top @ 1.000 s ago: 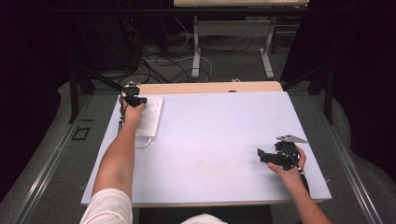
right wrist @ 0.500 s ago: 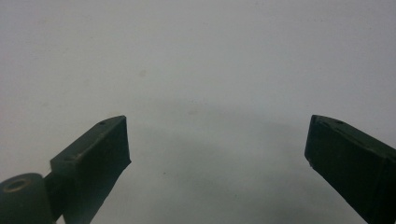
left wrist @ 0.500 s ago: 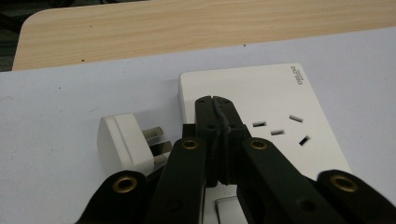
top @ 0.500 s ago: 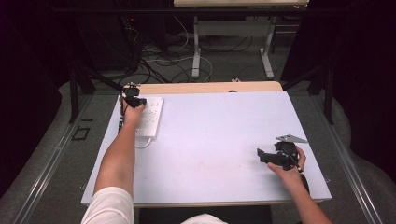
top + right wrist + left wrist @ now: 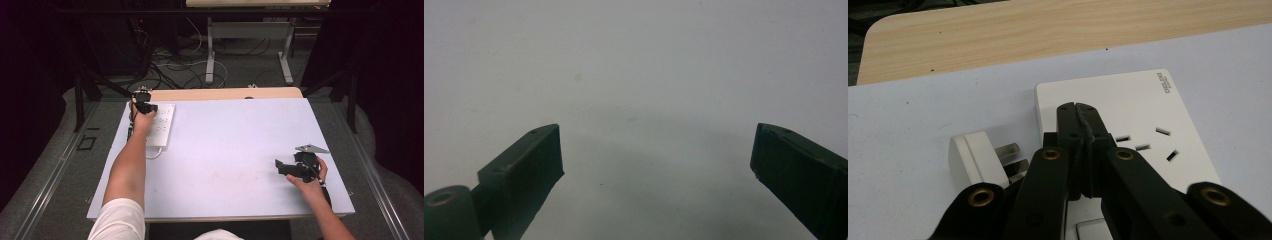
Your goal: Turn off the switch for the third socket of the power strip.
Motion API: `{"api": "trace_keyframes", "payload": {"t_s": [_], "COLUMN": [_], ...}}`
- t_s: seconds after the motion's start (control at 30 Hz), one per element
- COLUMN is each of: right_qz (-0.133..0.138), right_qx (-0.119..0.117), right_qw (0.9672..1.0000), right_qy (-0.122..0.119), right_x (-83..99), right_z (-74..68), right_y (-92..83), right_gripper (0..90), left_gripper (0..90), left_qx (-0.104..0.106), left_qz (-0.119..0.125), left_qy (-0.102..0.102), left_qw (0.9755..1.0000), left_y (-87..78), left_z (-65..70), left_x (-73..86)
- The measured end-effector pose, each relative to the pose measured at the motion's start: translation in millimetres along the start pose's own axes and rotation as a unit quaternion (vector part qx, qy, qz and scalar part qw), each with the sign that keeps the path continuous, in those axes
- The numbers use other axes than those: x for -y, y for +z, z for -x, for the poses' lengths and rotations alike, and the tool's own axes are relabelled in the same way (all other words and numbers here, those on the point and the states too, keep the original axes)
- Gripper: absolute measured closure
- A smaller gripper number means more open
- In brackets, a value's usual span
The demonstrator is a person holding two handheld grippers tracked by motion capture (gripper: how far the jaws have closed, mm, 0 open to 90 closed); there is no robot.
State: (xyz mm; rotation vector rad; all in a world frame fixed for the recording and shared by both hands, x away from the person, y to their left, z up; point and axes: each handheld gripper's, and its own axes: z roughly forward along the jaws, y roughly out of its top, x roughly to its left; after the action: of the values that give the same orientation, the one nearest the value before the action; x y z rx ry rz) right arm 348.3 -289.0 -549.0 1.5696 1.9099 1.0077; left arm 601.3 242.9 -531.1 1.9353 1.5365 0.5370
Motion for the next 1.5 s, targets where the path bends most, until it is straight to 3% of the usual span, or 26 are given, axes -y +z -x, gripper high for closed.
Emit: {"api": "trace_keyframes", "payload": {"t_s": [0.37, 0.9, 1.5], "right_qz": [0.002, -0.002, 0.0], "right_qx": [0.0, -0.001, -0.005], "right_qw": [1.0, 1.0, 1.0], "right_qy": [-0.002, -0.001, -0.002], "right_x": [0.0, 1.3, 0.7], "right_z": [-0.4, 1.0, 1.4], "right_y": [-0.2, -0.9, -0.6], "right_gripper": [6.0, 6.4, 6.8], "left_gripper": [90.0, 90.0, 88.1], "left_qx": [0.007, 0.0, 0.005], "left_qz": [0.002, -0.008, 0.002], "left_qy": [-0.009, 0.009, 0.004], "left_qw": [0.9999, 0.9999, 1.0], "left_y": [3.2, 3.2, -3.6], "left_z": [-1.5, 7.4, 12.6], "left_x": [-0.4, -2.9, -6.2]}}
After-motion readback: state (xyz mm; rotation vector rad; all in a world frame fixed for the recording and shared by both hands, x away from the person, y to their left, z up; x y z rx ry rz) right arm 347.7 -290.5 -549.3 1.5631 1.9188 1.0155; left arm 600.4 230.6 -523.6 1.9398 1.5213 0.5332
